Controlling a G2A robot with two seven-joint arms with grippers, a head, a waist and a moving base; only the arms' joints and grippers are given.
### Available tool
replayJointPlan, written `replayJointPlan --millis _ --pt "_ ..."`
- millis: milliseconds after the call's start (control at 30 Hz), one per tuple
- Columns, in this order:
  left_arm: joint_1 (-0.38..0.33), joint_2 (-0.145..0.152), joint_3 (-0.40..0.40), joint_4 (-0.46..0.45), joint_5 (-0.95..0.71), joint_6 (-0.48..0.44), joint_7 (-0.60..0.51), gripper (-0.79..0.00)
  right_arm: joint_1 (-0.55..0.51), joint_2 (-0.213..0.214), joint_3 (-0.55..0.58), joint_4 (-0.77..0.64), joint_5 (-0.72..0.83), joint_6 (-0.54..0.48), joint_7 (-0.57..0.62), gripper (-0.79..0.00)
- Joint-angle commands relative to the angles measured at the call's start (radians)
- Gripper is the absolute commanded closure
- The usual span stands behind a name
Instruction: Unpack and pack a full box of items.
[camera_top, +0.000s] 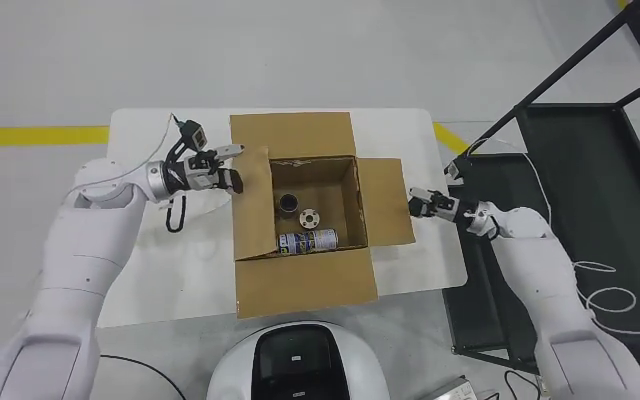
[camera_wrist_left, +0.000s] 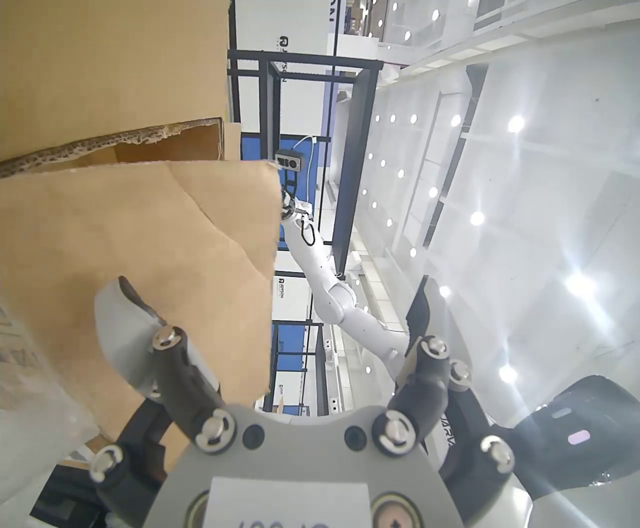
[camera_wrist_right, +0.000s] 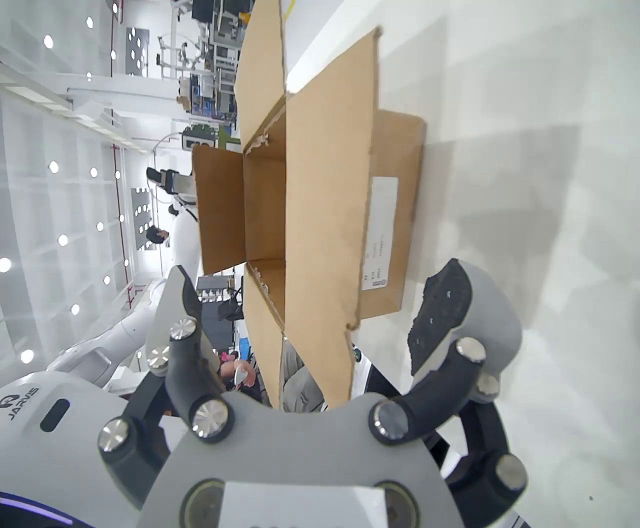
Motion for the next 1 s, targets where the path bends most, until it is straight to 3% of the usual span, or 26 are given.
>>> replayJointPlan --millis 0,233,400,600,967 --pt "-0.008 -0.006 0.017 0.025 0.001 -0.008 -0.001 -0.785 -0.009 0.004 -0.013 -0.041 0.040 0.017 0.017 -0.785" --pt "-0.028 -0.017 0.043 0.083 0.006 -0.037 -0.002 -0.785 -0.064 0.038 0.008 -0.205 0.162 0.059 0.059 -0.785" --pt "-0.033 -0.019 0.046 0.094 0.014 -0.052 0.005 -0.785 -0.114 0.064 0.036 -0.398 0.235 0.094 0.094 -0.785" --pt "-0.027 -0.016 0.033 0.086 0.009 -0.062 0.006 -0.785 -0.136 0.079 -0.007 -0.577 0.214 0.125 0.125 -0.785" --pt "0.000 0.004 -0.014 0.065 0.008 -0.063 -0.005 -0.785 0.024 0.050 -0.269 -0.452 0.019 0.040 0.040 -0.785"
